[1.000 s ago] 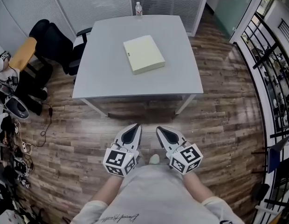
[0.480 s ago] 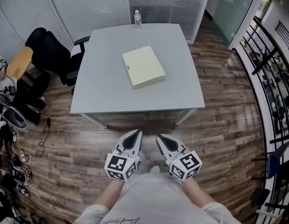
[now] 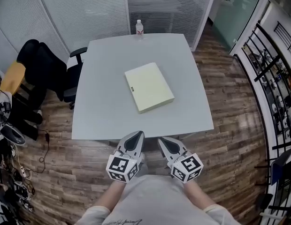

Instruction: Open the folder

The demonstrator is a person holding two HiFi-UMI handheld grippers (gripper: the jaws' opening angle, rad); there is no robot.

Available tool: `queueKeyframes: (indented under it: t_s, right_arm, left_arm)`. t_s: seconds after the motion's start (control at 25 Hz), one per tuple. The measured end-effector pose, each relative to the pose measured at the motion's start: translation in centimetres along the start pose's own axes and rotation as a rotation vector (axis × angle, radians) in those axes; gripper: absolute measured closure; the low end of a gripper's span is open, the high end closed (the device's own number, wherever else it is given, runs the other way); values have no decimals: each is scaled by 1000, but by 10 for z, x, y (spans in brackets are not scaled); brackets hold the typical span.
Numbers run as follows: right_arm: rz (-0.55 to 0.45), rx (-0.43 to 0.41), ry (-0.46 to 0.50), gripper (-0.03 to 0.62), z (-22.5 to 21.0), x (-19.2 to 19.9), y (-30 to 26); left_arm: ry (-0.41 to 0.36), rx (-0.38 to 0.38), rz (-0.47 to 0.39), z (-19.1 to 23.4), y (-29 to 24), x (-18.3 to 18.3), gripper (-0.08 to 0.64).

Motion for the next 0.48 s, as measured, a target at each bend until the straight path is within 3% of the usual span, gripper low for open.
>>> queueKeyframes:
  t_s: [0.48]
  right_arm:
    - [-51,88,22,571,-23,-47,-62]
  left_arm:
    - [-25,112,-12,63,-57,-19,551]
Point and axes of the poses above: the fingertips, and each gripper's own axes: y backward along the fingers, z to its left, x out of its underside, the point moved 2 cm from there along y, backward along the fingers, and after that the axes turned 14 degrees about -y, right-handed, at the moved point
